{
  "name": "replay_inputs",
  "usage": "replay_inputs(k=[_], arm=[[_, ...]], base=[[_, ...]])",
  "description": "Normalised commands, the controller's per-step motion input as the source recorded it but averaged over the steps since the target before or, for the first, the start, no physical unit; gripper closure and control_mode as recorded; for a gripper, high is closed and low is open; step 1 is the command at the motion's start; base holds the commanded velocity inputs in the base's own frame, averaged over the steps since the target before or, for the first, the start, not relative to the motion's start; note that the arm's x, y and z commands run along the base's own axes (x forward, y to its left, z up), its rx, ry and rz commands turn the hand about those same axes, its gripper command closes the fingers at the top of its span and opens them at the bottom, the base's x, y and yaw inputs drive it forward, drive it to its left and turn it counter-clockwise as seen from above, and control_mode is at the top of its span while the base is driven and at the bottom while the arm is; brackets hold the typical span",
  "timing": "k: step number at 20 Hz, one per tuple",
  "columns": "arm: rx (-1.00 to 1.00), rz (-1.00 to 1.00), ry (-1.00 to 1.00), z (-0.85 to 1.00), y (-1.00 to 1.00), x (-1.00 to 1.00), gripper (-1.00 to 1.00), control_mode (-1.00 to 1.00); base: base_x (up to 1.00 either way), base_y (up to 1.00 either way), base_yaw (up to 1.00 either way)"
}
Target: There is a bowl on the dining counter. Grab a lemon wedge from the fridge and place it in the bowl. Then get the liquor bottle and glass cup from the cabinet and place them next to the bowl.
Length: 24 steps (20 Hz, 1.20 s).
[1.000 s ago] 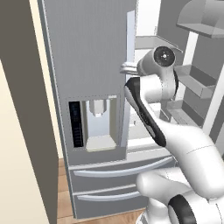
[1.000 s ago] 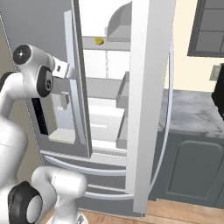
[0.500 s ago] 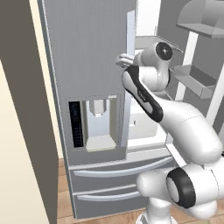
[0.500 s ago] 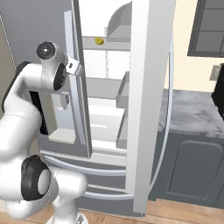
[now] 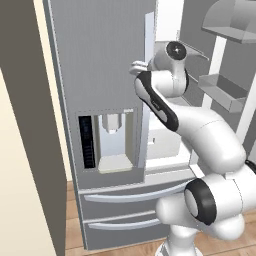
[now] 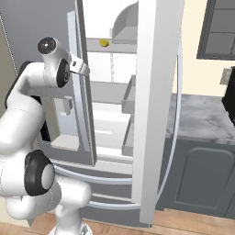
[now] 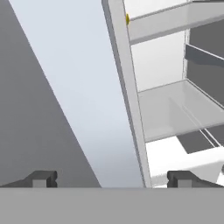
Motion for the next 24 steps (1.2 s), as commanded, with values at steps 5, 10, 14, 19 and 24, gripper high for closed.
replay_inputs(k=[5, 10, 14, 19, 24], arm=[[-0.18, 0.0, 0.03, 0.0, 0.0, 0.21, -1.0, -1.0], [-0.1, 0.01, 0.0, -0.07, 0.0, 0.31, -1.0, -1.0], [-0.02, 0.02, 0.0, -0.16, 0.0, 0.34, -1.0, -1.0], [0.0, 0.07, -0.04, -0.16, 0.0, 0.44, -1.0, -1.0], [0.0, 0.06, -0.16, -0.22, 0.0, 0.32, -1.0, -1.0]], base=[[0.0, 0.0, 0.0], [0.0, 0.0, 0.0], [0.0, 0.0, 0.0], [0.0, 0.0, 0.0], [0.0, 0.0, 0.0]])
